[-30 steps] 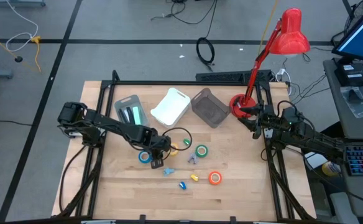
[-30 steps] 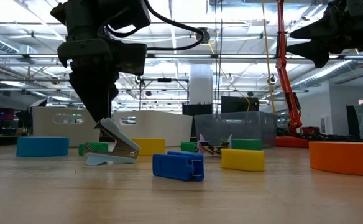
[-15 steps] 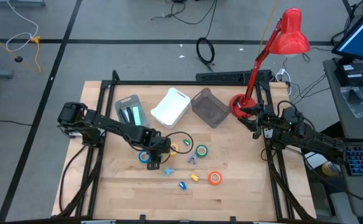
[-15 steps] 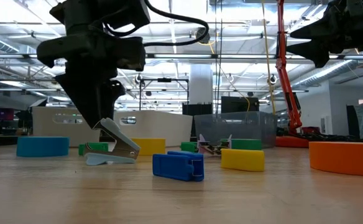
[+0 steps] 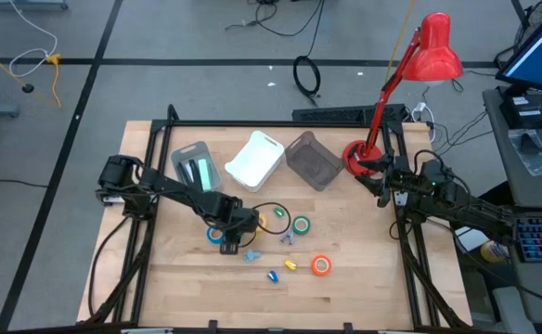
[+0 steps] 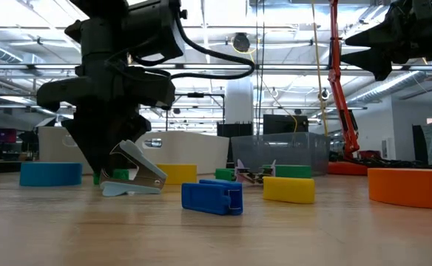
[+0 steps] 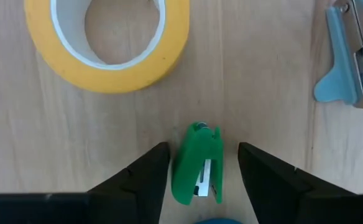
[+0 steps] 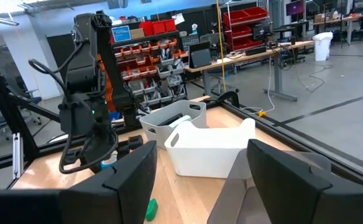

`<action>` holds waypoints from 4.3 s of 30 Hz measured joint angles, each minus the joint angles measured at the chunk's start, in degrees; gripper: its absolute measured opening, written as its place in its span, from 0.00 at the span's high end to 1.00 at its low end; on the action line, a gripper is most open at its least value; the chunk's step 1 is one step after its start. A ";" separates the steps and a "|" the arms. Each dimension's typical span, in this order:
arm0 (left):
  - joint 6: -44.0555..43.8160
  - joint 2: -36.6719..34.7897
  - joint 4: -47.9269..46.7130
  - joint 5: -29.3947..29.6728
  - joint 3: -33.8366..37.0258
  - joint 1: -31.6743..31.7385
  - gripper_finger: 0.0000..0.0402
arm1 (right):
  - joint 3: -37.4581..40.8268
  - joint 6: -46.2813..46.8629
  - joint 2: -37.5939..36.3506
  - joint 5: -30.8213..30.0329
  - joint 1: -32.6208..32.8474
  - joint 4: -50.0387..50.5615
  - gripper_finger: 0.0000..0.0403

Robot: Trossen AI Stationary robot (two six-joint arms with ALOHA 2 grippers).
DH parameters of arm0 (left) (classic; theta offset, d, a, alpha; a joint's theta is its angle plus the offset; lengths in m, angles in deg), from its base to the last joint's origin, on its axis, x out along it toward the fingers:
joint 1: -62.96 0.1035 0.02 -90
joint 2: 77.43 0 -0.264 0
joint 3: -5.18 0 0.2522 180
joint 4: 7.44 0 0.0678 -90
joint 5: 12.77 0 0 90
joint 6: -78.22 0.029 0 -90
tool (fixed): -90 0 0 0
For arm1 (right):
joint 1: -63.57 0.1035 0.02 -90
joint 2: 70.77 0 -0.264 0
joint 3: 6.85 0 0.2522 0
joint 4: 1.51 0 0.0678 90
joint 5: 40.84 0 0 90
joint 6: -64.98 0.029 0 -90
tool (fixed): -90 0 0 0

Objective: Pick and place Stapler, Stapler remover, tape
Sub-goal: Put the left small green stapler into the gray bin

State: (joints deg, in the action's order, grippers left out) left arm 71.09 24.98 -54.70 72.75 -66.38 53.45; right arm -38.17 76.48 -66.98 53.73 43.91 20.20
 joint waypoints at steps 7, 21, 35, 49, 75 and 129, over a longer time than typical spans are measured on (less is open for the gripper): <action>-0.31 -0.35 -0.64 0.09 0.15 -0.14 0.69 | 0.00 0.01 0.00 0.01 -0.01 0.00 0.40; -6.32 -5.16 -3.72 0.97 -2.52 2.42 0.83 | 0.00 0.03 0.00 0.01 0.00 -0.06 0.40; -25.21 -23.87 -29.63 23.85 -12.55 8.67 0.83 | 0.00 0.05 0.02 -0.01 0.00 -3.52 0.40; -30.70 -29.10 -44.45 34.54 -10.51 24.90 0.83 | 0.00 0.04 0.02 -0.01 -0.01 -3.45 0.40; -6.24 -27.63 -16.19 22.32 8.15 46.69 0.82 | 0.00 1.81 0.02 -0.19 -0.02 -3.34 0.40; 7.95 -16.52 -6.43 13.71 8.18 54.11 0.55 | 0.00 4.32 0.02 -0.03 -0.01 -3.17 0.40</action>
State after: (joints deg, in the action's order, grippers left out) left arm 79.04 8.46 -61.13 86.46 -58.19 107.56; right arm -38.17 80.80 -66.96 53.69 43.90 17.03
